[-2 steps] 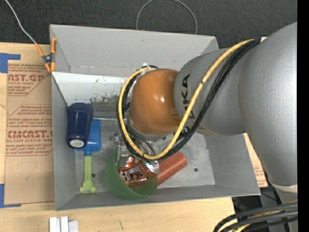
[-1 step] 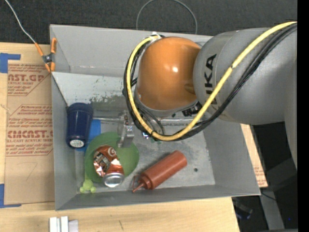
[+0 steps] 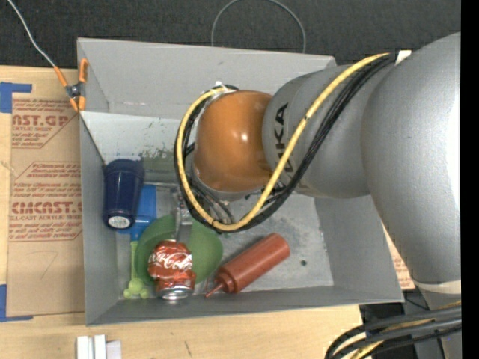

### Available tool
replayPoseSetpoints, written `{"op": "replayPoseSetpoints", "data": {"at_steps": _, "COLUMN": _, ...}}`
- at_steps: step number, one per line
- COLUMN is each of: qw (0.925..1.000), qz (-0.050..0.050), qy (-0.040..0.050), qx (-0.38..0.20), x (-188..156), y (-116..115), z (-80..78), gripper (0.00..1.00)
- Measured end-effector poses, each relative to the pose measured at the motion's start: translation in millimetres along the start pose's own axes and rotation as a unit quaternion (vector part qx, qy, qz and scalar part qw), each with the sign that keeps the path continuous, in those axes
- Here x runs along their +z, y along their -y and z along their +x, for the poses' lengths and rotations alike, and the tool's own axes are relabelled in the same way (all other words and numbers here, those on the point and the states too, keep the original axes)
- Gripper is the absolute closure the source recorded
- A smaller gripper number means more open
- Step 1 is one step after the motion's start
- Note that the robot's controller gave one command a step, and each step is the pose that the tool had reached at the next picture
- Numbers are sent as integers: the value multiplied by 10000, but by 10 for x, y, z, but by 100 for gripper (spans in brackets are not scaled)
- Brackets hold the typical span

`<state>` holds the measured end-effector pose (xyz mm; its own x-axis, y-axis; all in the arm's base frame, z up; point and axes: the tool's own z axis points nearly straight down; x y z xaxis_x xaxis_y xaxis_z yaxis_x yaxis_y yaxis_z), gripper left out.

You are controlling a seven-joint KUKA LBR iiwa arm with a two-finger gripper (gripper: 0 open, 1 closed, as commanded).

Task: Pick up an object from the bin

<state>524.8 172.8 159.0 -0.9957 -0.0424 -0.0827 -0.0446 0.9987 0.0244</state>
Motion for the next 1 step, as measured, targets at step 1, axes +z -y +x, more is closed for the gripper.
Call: {"op": "replayPoseSetpoints", "data": {"at_steps": 1, "qw": 9956, "qz": -52, "qy": 98, "qx": 927, "x": 57, "y": -63, "z": -62, "gripper": 100}}
